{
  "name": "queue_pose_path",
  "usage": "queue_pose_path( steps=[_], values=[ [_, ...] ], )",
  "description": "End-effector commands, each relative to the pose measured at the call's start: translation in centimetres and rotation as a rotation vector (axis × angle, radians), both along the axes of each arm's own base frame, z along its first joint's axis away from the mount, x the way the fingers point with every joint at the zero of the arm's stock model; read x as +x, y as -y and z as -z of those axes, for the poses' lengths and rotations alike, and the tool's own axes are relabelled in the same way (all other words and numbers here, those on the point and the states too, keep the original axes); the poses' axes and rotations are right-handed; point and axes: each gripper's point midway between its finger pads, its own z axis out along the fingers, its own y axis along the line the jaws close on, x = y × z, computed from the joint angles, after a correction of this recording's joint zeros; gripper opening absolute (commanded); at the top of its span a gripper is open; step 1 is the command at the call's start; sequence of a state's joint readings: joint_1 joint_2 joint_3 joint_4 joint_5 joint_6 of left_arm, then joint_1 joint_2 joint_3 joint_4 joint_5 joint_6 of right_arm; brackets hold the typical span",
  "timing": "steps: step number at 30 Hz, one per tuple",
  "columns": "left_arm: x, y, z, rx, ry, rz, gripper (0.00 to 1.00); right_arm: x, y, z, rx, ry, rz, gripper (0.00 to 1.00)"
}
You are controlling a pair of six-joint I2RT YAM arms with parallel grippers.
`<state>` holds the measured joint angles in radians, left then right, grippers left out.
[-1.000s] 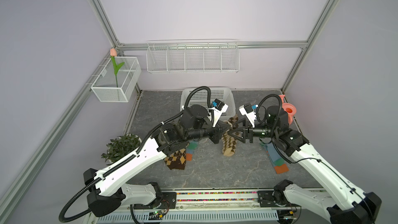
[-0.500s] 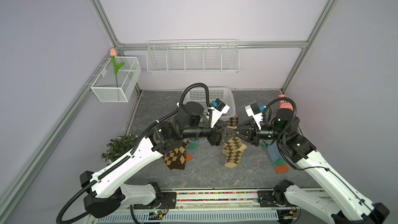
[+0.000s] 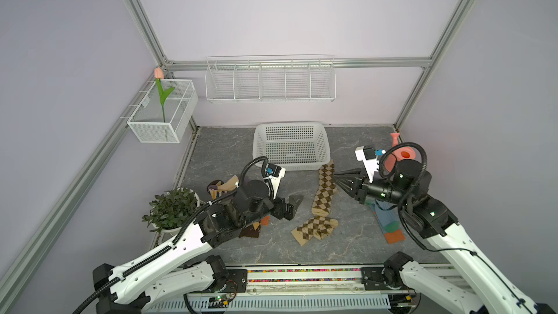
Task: Place the socks together as a pair
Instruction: Flatten out the sock at the center of the board.
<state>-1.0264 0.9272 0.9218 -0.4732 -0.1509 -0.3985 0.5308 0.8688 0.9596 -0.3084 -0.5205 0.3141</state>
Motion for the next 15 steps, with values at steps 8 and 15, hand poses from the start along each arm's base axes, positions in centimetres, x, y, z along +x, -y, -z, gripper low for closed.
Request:
queue_pose_path(
  steps=[8,15],
  values=[
    [3.9,-9.1,1.2,0.015,0.02,-0.494,0.99,-2.3,-2.0,13.7,-0.536,-0.185,-0.043,0.9],
    [5.1,-13.8,3.6,-0.088,-0.086,-0.631,0.98,-4.7,-3.3,18.3,-0.788,-0.113,-0.098,0.63]
  ],
)
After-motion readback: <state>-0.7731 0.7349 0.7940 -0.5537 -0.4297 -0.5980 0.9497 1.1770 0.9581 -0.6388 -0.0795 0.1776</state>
